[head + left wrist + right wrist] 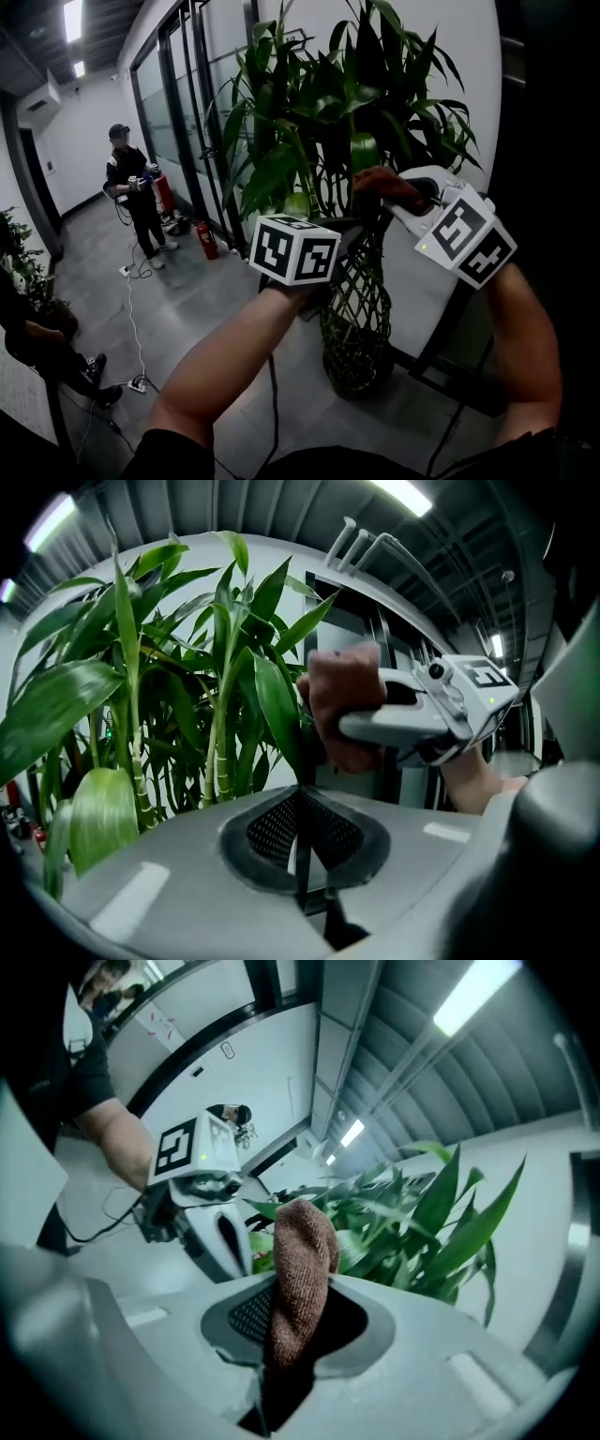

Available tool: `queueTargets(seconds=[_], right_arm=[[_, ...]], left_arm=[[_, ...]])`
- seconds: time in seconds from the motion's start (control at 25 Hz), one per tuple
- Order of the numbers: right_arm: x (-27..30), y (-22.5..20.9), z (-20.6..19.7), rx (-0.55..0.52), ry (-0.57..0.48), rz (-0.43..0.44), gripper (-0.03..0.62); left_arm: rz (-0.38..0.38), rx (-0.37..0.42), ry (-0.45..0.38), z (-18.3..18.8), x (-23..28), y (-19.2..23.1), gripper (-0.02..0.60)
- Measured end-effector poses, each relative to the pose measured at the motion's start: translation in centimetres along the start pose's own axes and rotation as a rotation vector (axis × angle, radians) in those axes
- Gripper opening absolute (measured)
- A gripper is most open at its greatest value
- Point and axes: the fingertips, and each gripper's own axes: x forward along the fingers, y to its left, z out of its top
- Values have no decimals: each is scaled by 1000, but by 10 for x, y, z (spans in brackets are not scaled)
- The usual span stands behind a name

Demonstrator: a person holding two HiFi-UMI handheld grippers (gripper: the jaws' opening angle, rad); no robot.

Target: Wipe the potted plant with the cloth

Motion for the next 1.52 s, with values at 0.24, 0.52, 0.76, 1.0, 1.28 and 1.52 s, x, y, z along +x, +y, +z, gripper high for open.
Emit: queueTargets(seconds=[0.24, 0.52, 0.76, 1.0, 1.28, 1.52], right_arm=[[22, -67, 32, -189, 26, -254, 69], [53, -65, 16, -219, 96, -164, 69], [57, -21, 5, -262, 100, -59, 69], [52, 28, -13, -272, 127, 76, 69], [43, 61, -18, -156, 112, 226, 69], [39, 71, -17, -142, 108, 247, 69]], left_arm=[[25, -5, -7, -1, -3, 4, 17], [50, -11, -17, 2, -6, 7, 17], [69, -21, -16, -2, -11, 12, 17], [67, -19, -11, -5, -10, 10, 17], [69, -28, -10, -6, -15, 15, 17], [69, -29, 0, -11, -20, 17, 17]])
